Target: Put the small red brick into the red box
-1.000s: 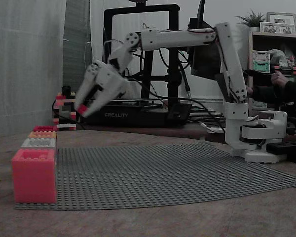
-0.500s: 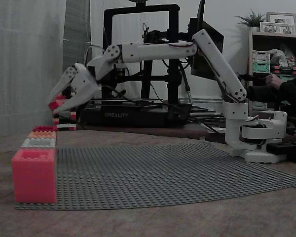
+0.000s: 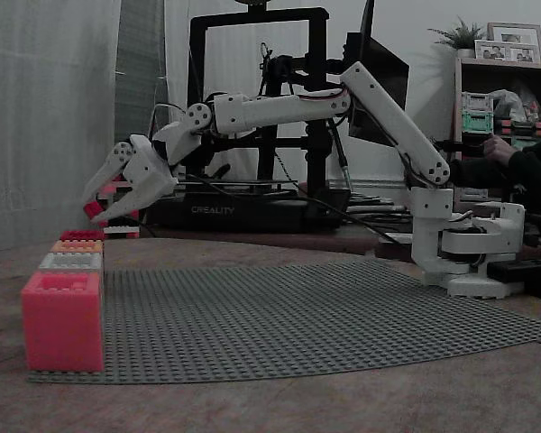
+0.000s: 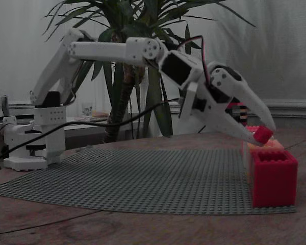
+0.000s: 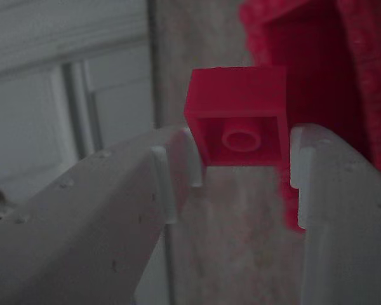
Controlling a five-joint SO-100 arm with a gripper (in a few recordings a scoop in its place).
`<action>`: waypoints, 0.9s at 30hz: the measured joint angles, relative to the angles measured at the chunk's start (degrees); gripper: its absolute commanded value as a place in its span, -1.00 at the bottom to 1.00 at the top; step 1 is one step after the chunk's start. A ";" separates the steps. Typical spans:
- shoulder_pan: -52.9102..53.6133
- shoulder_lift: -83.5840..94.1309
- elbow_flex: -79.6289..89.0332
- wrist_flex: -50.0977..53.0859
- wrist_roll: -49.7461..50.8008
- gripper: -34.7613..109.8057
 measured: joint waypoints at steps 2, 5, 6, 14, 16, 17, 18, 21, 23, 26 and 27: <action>0.00 -0.26 0.00 -0.35 0.26 -0.40; -0.18 -0.26 0.00 -0.62 0.26 -0.39; -0.18 -0.26 0.00 -0.62 0.26 -0.37; -0.18 -0.26 0.00 -0.62 0.26 -0.27; -0.18 -0.26 0.00 -0.62 0.26 -0.27; -0.18 -0.26 0.00 -0.62 0.26 -0.27; -0.18 -0.26 0.00 -0.62 0.18 -0.27; -0.18 -0.26 0.00 -0.62 -0.53 -0.30; -0.18 -0.26 0.00 -0.53 0.09 -0.33; -0.35 0.09 0.00 1.93 1.41 -0.43; -0.44 0.79 0.09 2.90 1.76 -0.48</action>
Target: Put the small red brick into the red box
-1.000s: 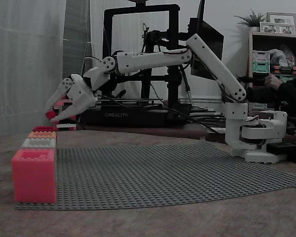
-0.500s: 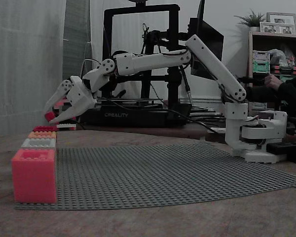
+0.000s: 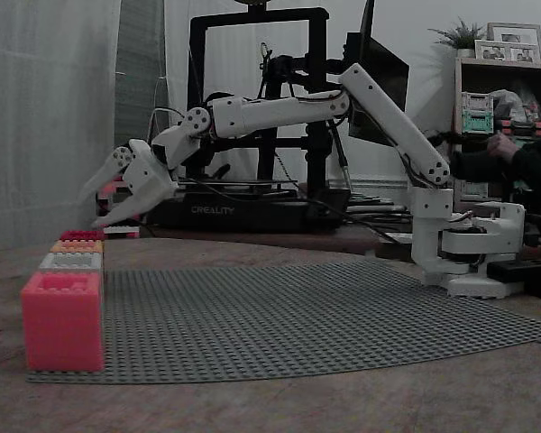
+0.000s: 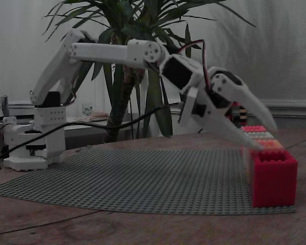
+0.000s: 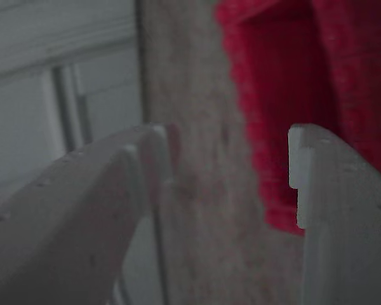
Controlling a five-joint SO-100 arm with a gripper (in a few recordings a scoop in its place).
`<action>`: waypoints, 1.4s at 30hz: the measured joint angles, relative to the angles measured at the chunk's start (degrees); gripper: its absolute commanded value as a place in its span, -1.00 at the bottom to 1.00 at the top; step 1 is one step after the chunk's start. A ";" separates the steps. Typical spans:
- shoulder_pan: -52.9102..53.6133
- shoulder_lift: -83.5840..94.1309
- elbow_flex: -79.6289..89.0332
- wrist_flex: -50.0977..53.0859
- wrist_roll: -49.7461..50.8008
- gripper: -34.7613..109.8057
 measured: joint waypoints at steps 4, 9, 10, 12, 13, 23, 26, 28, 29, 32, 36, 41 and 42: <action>-1.05 9.40 4.75 2.55 0.00 -0.52; -4.13 27.42 17.84 9.93 -2.81 -0.52; -5.01 31.55 22.15 10.81 -3.60 -0.52; -6.77 40.17 32.17 12.13 -5.54 -0.52; -7.47 44.65 37.79 12.57 -6.33 -0.52; -12.13 89.82 93.43 18.37 -7.91 -0.52; -12.57 100.72 102.30 22.24 -7.38 -0.52; -12.92 106.88 106.00 24.87 -6.42 -0.52; -13.36 109.69 107.75 26.19 -5.98 -0.52; -14.33 117.16 111.01 30.50 -4.04 -0.52; -14.77 125.24 112.15 34.72 -1.49 -0.52; -14.77 134.30 113.91 39.37 0.00 -0.52; -15.03 135.18 114.08 40.08 0.26 -0.52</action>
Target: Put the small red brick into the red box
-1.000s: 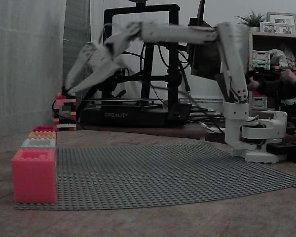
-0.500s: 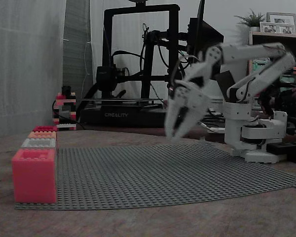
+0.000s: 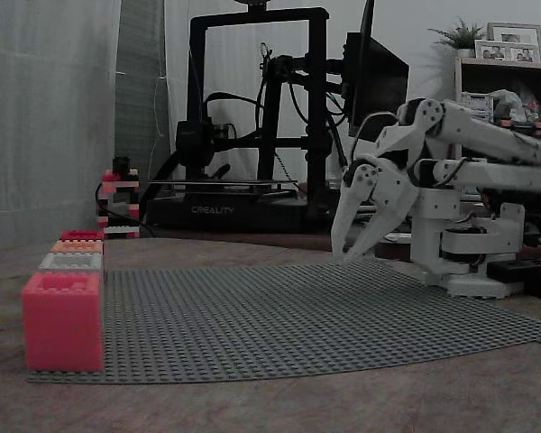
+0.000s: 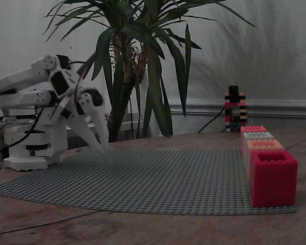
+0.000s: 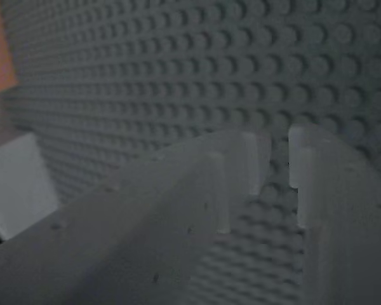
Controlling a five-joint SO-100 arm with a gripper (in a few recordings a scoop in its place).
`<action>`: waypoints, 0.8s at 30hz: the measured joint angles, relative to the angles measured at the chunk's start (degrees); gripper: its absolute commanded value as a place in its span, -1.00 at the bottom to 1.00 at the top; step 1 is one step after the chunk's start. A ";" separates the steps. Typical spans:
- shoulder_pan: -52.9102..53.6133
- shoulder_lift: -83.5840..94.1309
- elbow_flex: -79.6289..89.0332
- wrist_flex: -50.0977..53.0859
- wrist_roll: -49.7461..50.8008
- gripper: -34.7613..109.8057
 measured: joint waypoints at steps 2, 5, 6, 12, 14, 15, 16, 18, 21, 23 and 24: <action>-0.44 2.02 0.00 0.62 0.35 -0.52; -0.62 2.81 0.00 0.62 1.49 -0.52; -0.62 2.81 0.00 0.62 1.58 -0.52; -0.62 2.81 0.00 0.70 1.58 -0.52; -0.62 2.81 0.00 0.70 1.58 -0.52; -0.62 2.81 0.00 0.70 1.58 -0.52; -0.62 2.81 0.00 0.70 1.58 -0.52; -0.62 2.81 0.00 0.70 1.58 -0.52; -0.62 2.81 0.00 0.70 1.58 -0.52; -0.62 2.81 0.00 0.70 1.58 -0.52; -0.62 2.81 0.00 0.70 1.58 -0.52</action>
